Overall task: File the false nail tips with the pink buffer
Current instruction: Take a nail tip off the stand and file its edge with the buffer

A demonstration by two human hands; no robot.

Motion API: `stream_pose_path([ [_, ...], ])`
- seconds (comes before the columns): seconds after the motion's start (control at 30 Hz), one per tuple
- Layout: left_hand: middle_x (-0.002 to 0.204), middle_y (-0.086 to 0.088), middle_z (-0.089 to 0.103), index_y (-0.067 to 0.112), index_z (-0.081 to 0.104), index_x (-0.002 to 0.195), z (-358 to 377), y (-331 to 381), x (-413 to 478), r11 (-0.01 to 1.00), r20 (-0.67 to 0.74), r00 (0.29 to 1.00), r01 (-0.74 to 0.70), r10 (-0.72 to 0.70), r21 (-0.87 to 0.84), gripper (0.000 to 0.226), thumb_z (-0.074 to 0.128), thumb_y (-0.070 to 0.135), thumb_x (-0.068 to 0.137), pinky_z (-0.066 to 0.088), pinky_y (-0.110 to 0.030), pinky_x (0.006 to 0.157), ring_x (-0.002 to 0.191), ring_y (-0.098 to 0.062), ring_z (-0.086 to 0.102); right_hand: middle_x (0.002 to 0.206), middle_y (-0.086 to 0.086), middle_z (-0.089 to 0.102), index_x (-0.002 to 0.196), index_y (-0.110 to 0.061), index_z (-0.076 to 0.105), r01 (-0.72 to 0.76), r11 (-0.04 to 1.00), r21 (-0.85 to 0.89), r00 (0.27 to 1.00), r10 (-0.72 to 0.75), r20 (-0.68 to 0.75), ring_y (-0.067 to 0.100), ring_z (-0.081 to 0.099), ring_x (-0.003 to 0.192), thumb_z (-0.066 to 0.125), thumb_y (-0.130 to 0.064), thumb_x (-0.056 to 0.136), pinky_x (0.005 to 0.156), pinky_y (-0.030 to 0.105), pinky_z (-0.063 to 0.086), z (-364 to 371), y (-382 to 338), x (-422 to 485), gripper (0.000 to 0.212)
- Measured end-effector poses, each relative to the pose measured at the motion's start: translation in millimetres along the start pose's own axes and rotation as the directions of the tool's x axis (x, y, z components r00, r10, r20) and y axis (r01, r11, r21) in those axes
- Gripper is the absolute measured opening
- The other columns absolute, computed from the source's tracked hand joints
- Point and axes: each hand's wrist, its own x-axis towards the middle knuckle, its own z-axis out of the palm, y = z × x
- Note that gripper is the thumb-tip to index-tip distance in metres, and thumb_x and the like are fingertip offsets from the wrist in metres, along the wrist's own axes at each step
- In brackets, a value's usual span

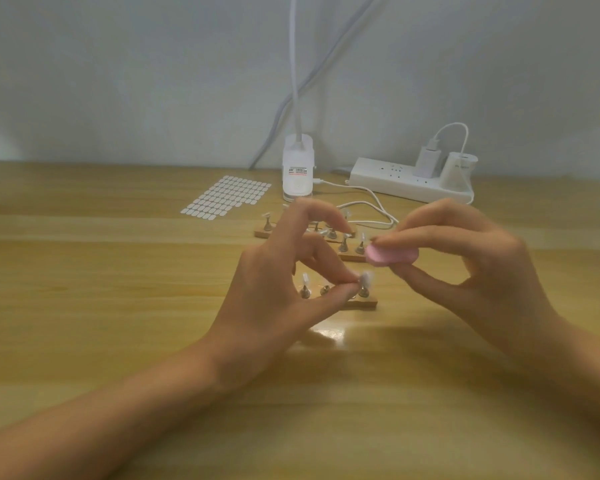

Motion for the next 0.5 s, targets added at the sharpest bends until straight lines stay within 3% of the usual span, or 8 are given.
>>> stream_pose_path([
  [0.13,0.075,0.018,0.073,0.023,0.053,0.112,0.1,-0.5,1.3,1.0,-0.013,1.0,-0.009,0.009,0.002,0.048,0.086,0.016,0.078,0.04,-0.005,0.071,0.079,0.004,0.07,0.1,0.004,0.064,0.109,-0.011,0.074,0.092,0.995,0.026,0.995,-0.093,0.042,0.016,0.066,0.092,0.077,-0.01,0.087,0.085,0.025,0.05,2.6,-6.7,0.5,0.023],
  [0.27,0.075,0.02,0.073,0.023,0.053,0.112,0.8,-1.2,0.0,1.0,-0.008,1.0,-0.001,0.001,-0.01,0.048,0.085,0.012,0.077,0.04,-0.004,0.068,0.079,0.002,0.07,0.097,0.007,0.064,0.11,-0.01,0.074,0.038,0.999,-0.028,0.999,-0.038,-0.014,0.015,0.065,0.089,0.079,-0.007,0.087,0.083,0.028,0.052,-2.5,-4.3,2.0,0.024],
  [0.37,0.073,0.017,0.073,0.024,0.053,0.113,0.2,-3.5,0.3,1.0,-0.008,1.0,0.005,-0.006,-0.021,0.052,0.085,0.005,0.076,0.041,-0.003,0.068,0.075,0.0,0.071,0.099,0.006,0.064,0.11,-0.01,0.073,0.121,0.992,-0.025,0.992,-0.12,0.029,0.012,0.066,0.09,0.077,-0.007,0.089,0.085,0.023,0.051,0.7,-8.9,-0.3,0.022],
  [0.5,0.073,0.018,0.073,0.025,0.052,0.112,2.0,-2.2,-1.2,1.0,0.002,1.0,0.004,-0.004,-0.009,0.049,0.083,0.01,0.076,0.041,-0.004,0.064,0.075,-0.001,0.071,0.097,0.008,0.064,0.109,-0.009,0.075,0.051,0.997,-0.054,0.999,-0.051,0.0,0.016,0.066,0.088,0.08,-0.003,0.086,0.083,0.03,0.053,-0.4,-6.5,-0.2,0.024],
])
